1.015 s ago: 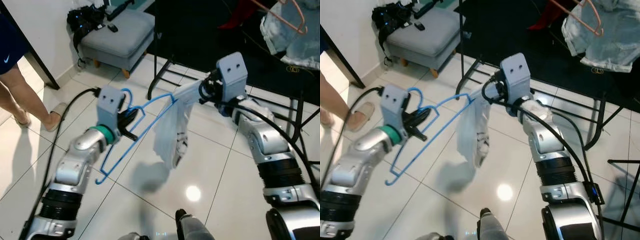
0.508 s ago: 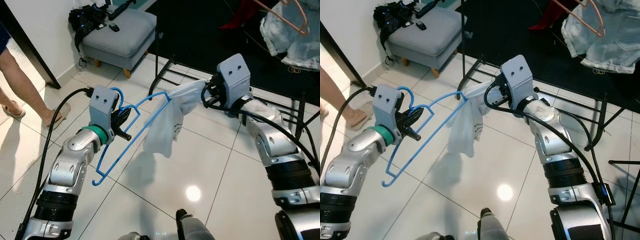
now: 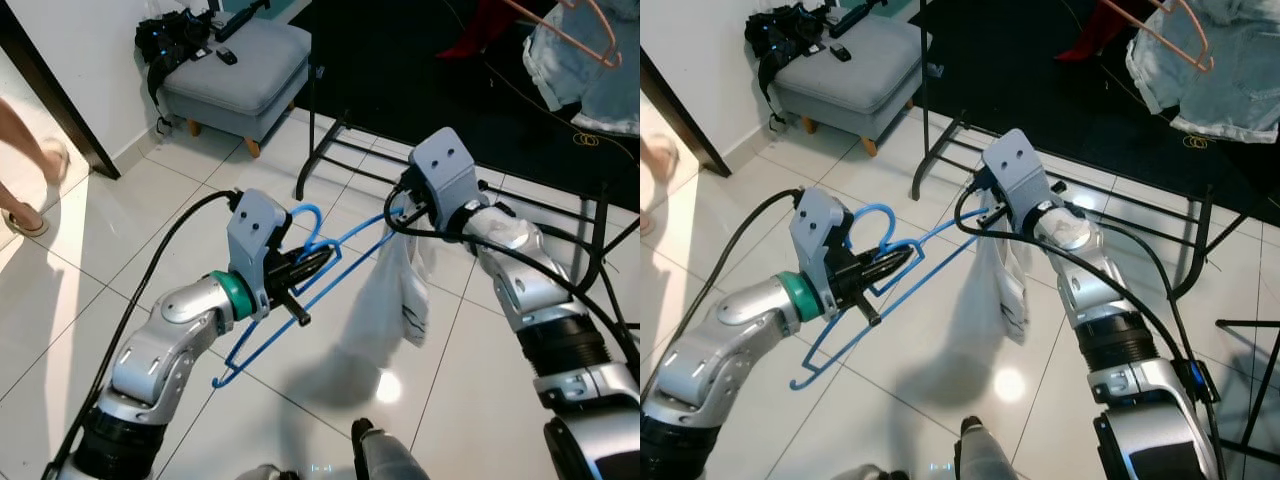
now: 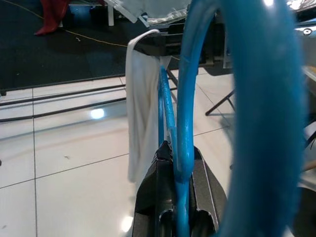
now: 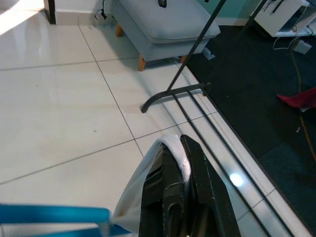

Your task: Hang hanger

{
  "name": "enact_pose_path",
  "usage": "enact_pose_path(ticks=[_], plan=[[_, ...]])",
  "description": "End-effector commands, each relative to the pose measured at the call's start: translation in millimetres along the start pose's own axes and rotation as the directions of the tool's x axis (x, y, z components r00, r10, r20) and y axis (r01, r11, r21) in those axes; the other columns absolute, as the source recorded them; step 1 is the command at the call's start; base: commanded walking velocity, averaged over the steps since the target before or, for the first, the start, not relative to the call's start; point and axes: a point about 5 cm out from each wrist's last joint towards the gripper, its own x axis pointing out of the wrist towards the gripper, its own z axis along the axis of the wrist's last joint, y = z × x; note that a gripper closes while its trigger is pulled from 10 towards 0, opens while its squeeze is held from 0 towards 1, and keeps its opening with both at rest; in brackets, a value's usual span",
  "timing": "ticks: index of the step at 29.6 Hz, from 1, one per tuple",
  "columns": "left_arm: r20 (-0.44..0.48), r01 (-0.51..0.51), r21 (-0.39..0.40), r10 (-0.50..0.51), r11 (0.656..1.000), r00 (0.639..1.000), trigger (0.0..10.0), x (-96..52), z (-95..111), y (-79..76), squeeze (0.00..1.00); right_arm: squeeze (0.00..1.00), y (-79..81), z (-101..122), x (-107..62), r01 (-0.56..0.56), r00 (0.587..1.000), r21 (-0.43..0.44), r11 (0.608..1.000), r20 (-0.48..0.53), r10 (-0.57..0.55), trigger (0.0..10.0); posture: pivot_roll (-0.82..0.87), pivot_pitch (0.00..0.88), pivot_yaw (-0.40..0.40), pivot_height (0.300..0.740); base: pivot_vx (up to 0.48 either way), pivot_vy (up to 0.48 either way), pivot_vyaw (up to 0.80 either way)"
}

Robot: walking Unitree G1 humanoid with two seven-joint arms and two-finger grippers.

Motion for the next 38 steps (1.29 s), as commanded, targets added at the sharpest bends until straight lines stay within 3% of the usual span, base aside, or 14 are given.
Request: enact_pose_path(ticks=[1,3,9,12,17,19,21,24,26,27,29,30,34,38], plan=[[0.002,0.009,0.011,-0.009,1.000,1.000,10.0,-2.5,3,0.3,0.00,0.00,-1.5,2,0.4,0.007,1.000,-0.020,1.000,0.013,-0.007,10.0,-0.08,0.117,0.090,0.737,0.000,0.000,0.00],[-0.032,-0.050,0.043,0.051,0.998,0.998,10.0,-5.3,-2,9.2,0.00,0.00,-4.5,1,-1.6,0.016,1.000,-0.034,0.999,0.010,-0.015,10.0,-0.08,0.123,0.095,0.737,0.000,0.000,0.00],[-0.091,-0.069,0.073,0.076,0.995,0.993,10.0,-9.3,-11,12.0,0.00,0.00,-6.6,2,-3.3,0.018,1.000,-0.048,0.999,0.017,-0.018,10.0,-0.08,0.125,0.098,0.737,0.000,0.000,0.00],[-0.160,-0.131,0.152,0.155,0.980,0.975,10.0,-11.0,-23,20.4,0.00,0.00,-8.3,12,-7.0,0.003,0.999,-0.053,0.999,0.044,-0.001,10.0,-0.08,0.125,0.094,0.737,0.000,0.000,0.00],[-0.125,-0.282,0.223,0.315,0.933,0.941,10.0,-2.5,-21,38.7,0.00,0.00,-0.3,19,-10.0,-0.060,0.997,-0.059,0.996,0.053,0.063,10.0,-0.09,0.122,0.089,0.737,0.000,0.000,0.00],[-0.125,-0.282,0.223,0.315,0.933,0.941,10.0,-2.5,-21,38.7,0.00,0.00,-0.3,19,-10.0,-0.060,0.997,-0.059,0.996,0.053,0.063,10.0,-0.09,0.122,0.089,0.737,0.000,0.000,0.00],[-0.056,-0.391,0.236,0.414,0.890,0.909,10.0,3.7,-10,52.2,0.00,0.00,13.1,15,-12.9,-0.132,0.990,-0.051,0.990,0.035,0.134,10.0,-0.09,0.118,0.084,0.737,0.000,0.000,0.00],[-0.040,-0.407,0.231,0.427,0.883,0.903,10.0,5.2,-7,54.2,0.00,0.00,16.5,14,-13.1,-0.147,0.988,-0.044,0.988,0.033,0.148,10.0,-0.09,0.118,0.084,0.737,0.000,0.000,0.00],[-0.021,-0.416,0.213,0.430,0.884,0.903,10.0,7.4,-3,54.9,0.00,0.00,20.8,13,-12.7,-0.159,0.986,-0.035,0.987,0.034,0.161,10.0,-0.09,0.117,0.084,0.737,0.000,0.000,0.00],[0.012,-0.336,0.144,0.338,0.931,0.941,10.0,14.1,3,42.2,0.00,0.00,30.9,12,-6.6,-0.153,0.987,0.007,0.988,0.051,0.152,10.0,-0.09,0.115,0.088,0.737,0.000,0.000,0.00],[0.012,-0.336,0.144,0.338,0.931,0.941,10.0,14.1,3,42.2,0.00,0.00,30.9,12,-6.6,-0.153,0.987,0.007,0.988,0.051,0.152,10.0,-0.09,0.115,0.088,0.737,0.000,0.000,0.00],[0.021,-0.291,0.130,0.291,0.948,0.956,10.0,15.9,5,35.4,0.00,0.00,33.5,12,-3.5,-0.142,0.988,0.032,0.989,0.059,0.140,10.0,-0.09,0.115,0.087,0.737,0.000,0.000,0.00],[0.019,-0.174,0.122,0.173,0.977,0.985,10.0,15.1,2,19.3,0.00,0.00,27.7,13,4.4,-0.061,0.996,0.075,0.995,0.065,0.057,10.0,-0.08,0.113,0.090,0.737,0.000,0.000,0.00],[0.009,-0.128,0.127,0.127,0.984,0.992,10.0,12.5,-1,13.3,0.00,0.00,20.0,11,7.3,0.001,0.999,0.083,0.997,0.054,-0.006,10.0,-0.08,0.111,0.087,0.737,0.000,0.000,0.00]])
